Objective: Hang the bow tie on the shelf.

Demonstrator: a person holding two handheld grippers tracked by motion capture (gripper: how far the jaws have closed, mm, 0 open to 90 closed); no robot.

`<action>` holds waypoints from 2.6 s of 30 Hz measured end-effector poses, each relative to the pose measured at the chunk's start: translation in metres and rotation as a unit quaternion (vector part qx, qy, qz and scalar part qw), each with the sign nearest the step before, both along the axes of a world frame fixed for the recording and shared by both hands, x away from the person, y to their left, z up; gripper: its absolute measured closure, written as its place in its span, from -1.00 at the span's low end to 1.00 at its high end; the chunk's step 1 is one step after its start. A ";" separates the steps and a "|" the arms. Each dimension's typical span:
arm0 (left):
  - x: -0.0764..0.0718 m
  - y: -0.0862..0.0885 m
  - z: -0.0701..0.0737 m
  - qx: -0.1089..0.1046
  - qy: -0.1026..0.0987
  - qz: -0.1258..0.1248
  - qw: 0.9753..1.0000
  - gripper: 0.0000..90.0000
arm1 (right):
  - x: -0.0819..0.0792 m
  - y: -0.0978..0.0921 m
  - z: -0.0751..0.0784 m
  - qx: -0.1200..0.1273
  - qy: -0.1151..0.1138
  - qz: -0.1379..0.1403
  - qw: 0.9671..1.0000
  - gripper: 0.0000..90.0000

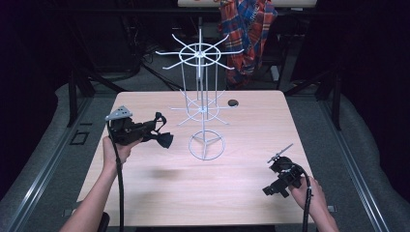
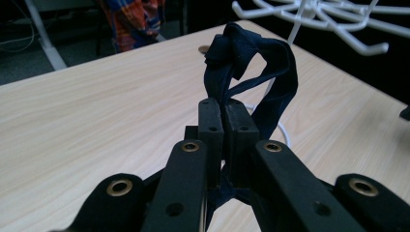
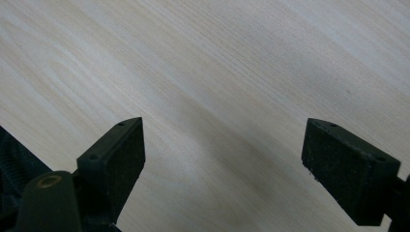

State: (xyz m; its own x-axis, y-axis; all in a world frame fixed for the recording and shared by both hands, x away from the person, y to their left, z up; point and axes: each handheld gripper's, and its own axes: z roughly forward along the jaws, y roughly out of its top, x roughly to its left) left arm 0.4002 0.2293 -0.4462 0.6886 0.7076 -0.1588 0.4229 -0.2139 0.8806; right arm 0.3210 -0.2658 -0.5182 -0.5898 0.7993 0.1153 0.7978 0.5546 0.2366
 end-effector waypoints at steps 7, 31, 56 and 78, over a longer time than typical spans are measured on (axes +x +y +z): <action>0.014 0.003 0.004 -0.030 0.003 0.007 1.000 0.93 | 0.000 0.000 0.000 0.000 0.006 -0.002 1.000 -0.66; 0.041 -0.013 0.001 -0.064 0.022 -0.027 0.997 0.93 | -0.001 0.000 0.000 0.005 0.001 -0.004 1.000 -0.66; 0.047 -0.042 -0.013 -0.058 0.034 -0.065 0.996 0.93 | 0.000 -0.003 0.000 -0.002 0.004 0.003 1.000 -0.66; 0.046 -0.057 -0.012 -0.042 0.025 -0.070 0.996 0.93 | 0.000 -0.002 0.000 -0.005 0.006 0.004 1.000 -0.66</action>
